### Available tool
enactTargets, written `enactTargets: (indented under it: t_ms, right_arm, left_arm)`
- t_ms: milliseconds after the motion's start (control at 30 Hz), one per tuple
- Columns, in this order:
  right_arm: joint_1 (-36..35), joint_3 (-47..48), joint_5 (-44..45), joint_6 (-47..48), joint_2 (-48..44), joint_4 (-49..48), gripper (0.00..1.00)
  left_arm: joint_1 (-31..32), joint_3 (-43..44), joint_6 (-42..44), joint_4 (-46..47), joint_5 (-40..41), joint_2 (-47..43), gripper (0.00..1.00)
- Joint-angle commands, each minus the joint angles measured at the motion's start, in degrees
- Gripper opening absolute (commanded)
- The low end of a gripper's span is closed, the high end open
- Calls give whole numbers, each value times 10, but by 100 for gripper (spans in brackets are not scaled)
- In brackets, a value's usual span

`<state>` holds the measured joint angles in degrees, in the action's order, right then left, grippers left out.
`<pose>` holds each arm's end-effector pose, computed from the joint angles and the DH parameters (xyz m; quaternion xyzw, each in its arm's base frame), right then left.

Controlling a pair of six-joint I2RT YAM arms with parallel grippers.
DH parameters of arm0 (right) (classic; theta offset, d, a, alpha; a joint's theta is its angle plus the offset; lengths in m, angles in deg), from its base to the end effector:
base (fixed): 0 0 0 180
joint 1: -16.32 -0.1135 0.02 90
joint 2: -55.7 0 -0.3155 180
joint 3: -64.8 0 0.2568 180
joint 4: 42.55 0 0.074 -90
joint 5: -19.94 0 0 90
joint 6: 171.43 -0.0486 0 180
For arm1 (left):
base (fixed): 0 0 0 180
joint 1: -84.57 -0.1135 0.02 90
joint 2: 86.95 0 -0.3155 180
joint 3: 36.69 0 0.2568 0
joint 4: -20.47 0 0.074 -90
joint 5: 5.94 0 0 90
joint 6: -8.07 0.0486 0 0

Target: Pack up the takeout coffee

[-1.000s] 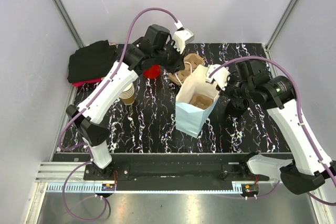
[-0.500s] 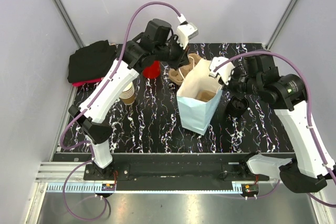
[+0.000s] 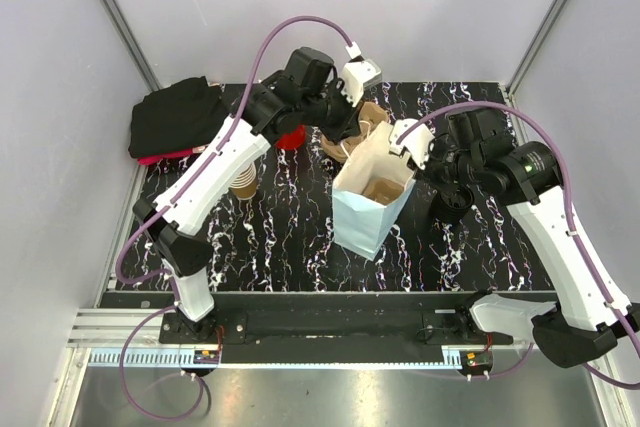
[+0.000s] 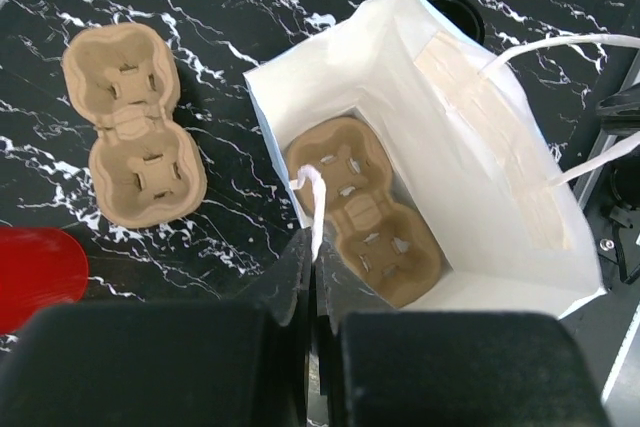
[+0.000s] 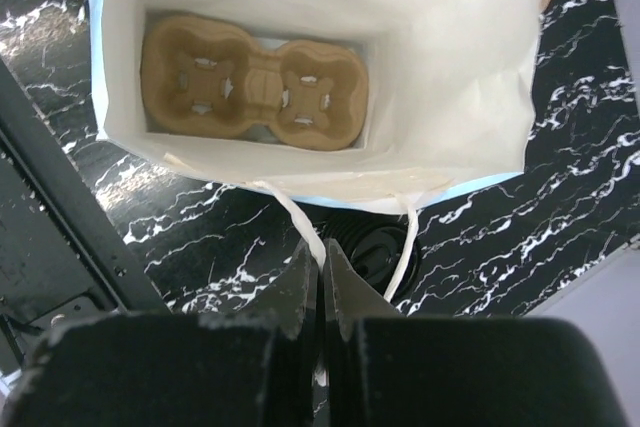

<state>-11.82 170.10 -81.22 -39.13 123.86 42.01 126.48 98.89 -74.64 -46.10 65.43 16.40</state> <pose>0.1628 0.0977 0.4718 -0.5637 0.7372 0.0454 0.3698 0.2942 -0.2849 0.4897 0.4320 0.7620 -0.2737 0.3972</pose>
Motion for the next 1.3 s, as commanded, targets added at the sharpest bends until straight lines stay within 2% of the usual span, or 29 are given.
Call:
enactTargets:
  t_ms: [0,167,333,633,933,1067,1267]
  right_arm:
    - [-3,16,36,-26,-6,-73,0]
    - [-3,-21,104,-49,-6,-163,0]
    - [-3,-37,134,-66,0,-212,0]
    - [-3,-6,119,-89,10,-223,0]
    - [-3,41,35,-86,22,-161,0]
    - [-4,43,70,-93,22,-176,0]
    - [-3,28,150,-93,18,-215,0]
  left_arm:
    - [3,41,11,27,18,-22,0]
    - [2,47,12,46,40,-7,0]
    - [3,78,12,51,49,13,0]
    - [3,104,11,57,49,15,0]
    - [4,30,25,52,53,-57,0]
    - [4,13,33,45,62,-68,0]
    - [8,36,36,42,60,-51,0]
